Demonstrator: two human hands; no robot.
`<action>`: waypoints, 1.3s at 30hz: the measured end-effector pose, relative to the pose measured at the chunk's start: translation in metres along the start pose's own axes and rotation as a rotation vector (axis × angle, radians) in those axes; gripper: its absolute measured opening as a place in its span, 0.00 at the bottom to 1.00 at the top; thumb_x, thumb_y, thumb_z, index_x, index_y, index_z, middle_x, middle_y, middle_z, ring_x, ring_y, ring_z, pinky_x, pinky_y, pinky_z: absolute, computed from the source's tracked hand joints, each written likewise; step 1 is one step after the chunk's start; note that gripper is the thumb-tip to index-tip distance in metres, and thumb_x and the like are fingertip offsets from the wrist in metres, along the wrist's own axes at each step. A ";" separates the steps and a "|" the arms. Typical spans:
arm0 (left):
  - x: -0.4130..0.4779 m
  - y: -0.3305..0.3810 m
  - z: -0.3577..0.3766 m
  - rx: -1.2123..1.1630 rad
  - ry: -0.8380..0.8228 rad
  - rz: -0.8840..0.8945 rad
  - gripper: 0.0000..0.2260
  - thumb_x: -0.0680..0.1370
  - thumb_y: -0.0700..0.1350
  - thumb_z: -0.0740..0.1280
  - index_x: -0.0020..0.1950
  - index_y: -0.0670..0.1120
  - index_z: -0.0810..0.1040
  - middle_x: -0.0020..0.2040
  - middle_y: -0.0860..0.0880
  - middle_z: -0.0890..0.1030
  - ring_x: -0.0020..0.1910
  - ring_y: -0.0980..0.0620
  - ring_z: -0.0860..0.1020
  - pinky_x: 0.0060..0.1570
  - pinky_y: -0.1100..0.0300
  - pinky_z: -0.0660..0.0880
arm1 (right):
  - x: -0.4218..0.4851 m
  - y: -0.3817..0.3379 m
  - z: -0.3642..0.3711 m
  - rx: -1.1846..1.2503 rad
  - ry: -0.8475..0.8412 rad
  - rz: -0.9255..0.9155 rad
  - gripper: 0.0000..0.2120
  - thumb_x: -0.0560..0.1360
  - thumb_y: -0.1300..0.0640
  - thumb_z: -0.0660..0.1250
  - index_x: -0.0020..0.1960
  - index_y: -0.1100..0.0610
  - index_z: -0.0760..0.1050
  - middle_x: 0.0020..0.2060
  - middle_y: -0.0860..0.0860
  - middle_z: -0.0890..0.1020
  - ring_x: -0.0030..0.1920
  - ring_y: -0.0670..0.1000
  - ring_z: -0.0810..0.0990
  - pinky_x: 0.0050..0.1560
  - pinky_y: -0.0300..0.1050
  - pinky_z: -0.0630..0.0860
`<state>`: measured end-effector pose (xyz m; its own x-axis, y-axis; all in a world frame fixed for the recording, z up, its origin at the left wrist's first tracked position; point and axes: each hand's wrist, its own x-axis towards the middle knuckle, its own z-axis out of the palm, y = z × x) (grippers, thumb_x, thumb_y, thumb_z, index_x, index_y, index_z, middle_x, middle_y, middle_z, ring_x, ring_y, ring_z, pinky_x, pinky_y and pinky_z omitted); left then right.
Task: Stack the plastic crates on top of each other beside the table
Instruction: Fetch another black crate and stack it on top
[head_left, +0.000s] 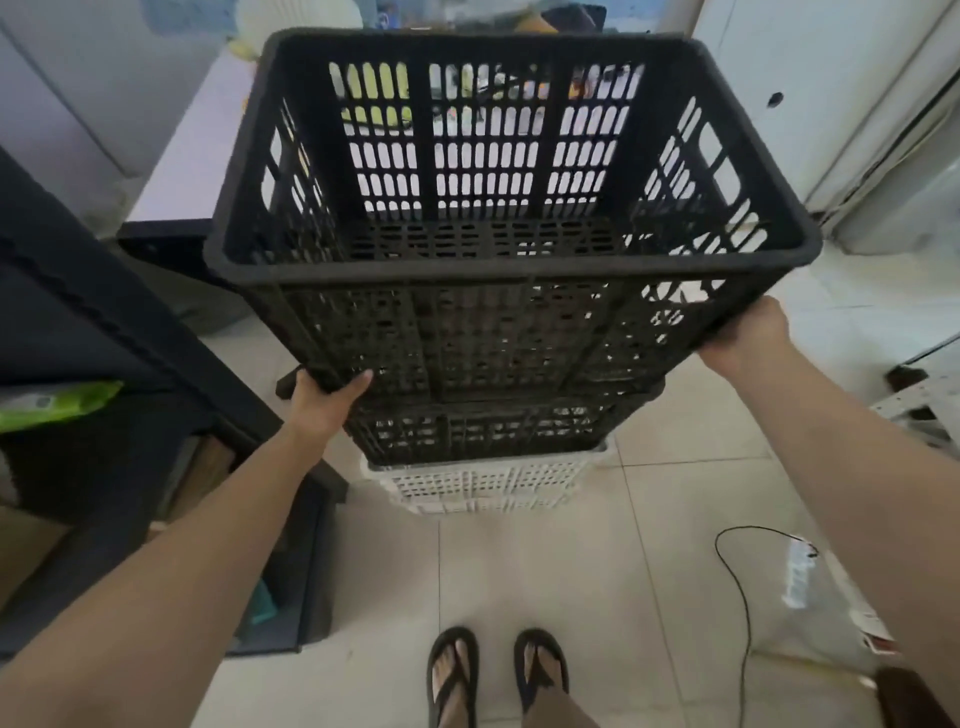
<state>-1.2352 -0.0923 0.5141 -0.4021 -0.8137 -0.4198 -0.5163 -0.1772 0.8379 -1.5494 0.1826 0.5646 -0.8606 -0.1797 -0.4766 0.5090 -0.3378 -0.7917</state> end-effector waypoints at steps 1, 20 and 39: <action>0.001 0.002 0.002 -0.013 0.032 0.005 0.30 0.73 0.50 0.72 0.71 0.45 0.66 0.68 0.46 0.75 0.66 0.43 0.73 0.66 0.42 0.69 | -0.001 -0.002 0.005 -0.046 -0.004 0.002 0.17 0.80 0.59 0.50 0.53 0.56 0.78 0.57 0.55 0.82 0.55 0.56 0.81 0.58 0.51 0.78; 0.003 0.006 0.028 -0.013 0.107 0.054 0.22 0.80 0.49 0.60 0.73 0.42 0.64 0.70 0.44 0.71 0.69 0.43 0.69 0.65 0.49 0.67 | 0.018 0.054 -0.028 -0.412 -0.039 0.347 0.15 0.78 0.45 0.58 0.54 0.55 0.74 0.54 0.54 0.78 0.50 0.58 0.79 0.43 0.51 0.77; 0.010 -0.024 0.027 0.317 0.129 0.091 0.47 0.64 0.38 0.79 0.72 0.40 0.51 0.72 0.42 0.59 0.73 0.47 0.60 0.71 0.57 0.60 | 0.036 0.094 -0.061 -1.187 -0.298 -0.391 0.48 0.55 0.61 0.84 0.68 0.61 0.63 0.58 0.49 0.72 0.59 0.50 0.73 0.61 0.46 0.73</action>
<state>-1.2471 -0.0809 0.4801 -0.3686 -0.8850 -0.2843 -0.7002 0.0633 0.7111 -1.5309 0.2010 0.4495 -0.8482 -0.5064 -0.1551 -0.2049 0.5838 -0.7856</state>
